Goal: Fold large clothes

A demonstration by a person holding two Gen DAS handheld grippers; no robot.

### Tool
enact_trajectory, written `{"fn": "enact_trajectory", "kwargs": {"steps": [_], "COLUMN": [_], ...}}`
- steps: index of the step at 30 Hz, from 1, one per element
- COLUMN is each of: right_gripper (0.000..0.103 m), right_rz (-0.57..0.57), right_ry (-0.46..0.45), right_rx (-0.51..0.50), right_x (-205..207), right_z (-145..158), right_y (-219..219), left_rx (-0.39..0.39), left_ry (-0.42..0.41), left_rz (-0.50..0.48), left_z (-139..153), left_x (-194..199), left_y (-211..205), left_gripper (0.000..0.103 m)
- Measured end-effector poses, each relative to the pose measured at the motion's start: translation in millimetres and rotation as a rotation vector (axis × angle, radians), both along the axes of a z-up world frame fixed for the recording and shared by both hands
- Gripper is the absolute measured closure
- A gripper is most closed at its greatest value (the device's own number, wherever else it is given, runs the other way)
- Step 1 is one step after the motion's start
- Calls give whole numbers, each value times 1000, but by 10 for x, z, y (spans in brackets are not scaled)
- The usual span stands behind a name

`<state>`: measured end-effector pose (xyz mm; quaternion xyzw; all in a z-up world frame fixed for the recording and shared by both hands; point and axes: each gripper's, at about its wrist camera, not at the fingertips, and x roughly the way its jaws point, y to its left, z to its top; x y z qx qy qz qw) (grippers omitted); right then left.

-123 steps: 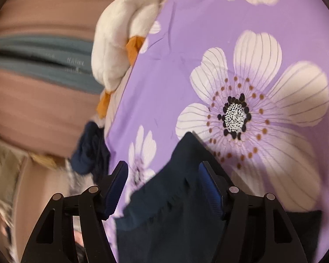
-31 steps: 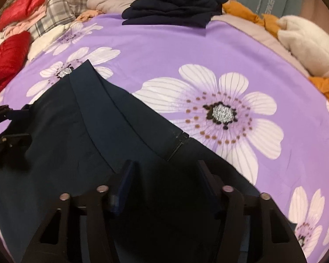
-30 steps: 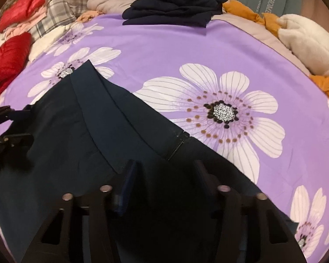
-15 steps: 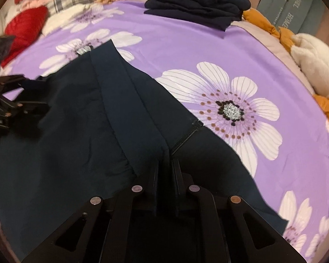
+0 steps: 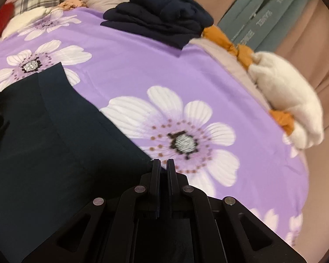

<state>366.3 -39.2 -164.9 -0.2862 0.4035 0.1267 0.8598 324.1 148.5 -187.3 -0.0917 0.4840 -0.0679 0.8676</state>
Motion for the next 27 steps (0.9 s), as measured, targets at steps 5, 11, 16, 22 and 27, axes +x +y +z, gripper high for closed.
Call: {"fn": "enact_trajectory", "kwargs": {"steps": [5, 11, 16, 22, 27], "right_gripper": [89, 64, 64, 64, 64], "right_rz": [-70, -166, -113, -131, -171], "right_ry": [25, -86, -37, 18, 42], "right_rx": [190, 350, 373, 274, 285], "right_x": [23, -176, -459, -500, -435], "right_z": [59, 431, 425, 105, -68], "right_y": [-236, -589, -750, -753, -830], "left_rx": [-7, -18, 38, 62, 75], "left_ry": [-24, -39, -69, -13, 24], "left_rz": [-45, -171, -235, -204, -180], "left_z": [140, 236, 180, -29, -161], "left_x": [65, 63, 29, 258, 407], "left_y": [-151, -502, -793, -912, -850], "left_gripper": [18, 18, 20, 20, 20]}}
